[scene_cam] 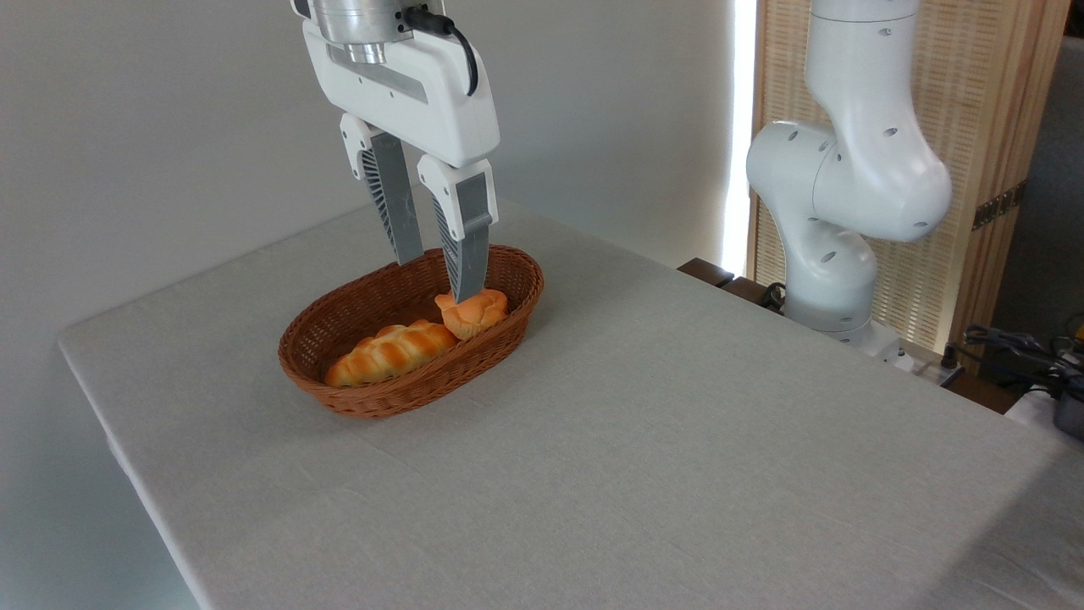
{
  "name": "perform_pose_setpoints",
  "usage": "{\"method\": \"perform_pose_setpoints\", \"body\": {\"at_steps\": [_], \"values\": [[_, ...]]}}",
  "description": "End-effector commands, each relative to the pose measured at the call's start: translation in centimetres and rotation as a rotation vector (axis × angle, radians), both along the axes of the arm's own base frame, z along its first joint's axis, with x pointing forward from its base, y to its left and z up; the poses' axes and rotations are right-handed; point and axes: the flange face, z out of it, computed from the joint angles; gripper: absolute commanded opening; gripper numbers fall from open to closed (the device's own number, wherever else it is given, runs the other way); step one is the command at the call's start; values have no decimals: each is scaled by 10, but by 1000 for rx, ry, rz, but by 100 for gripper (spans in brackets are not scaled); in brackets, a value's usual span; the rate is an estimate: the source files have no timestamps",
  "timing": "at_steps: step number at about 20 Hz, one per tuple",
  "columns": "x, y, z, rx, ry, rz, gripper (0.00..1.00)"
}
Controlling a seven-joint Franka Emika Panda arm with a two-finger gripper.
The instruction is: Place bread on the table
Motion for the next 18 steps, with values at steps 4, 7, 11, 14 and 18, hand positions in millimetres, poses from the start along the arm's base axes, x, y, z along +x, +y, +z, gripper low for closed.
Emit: {"method": "perform_pose_setpoints", "body": {"at_steps": [4,7,11,14,18], "values": [[-1,-16,-4,-2,-2,-21,100],[-9,-35,-11,0,17,-56,100],[-25,-67,-19,-36,2,-100,100],[-40,-89,-29,-50,-39,-132,100],[-67,-128,-50,-40,-54,-197,100]]}}
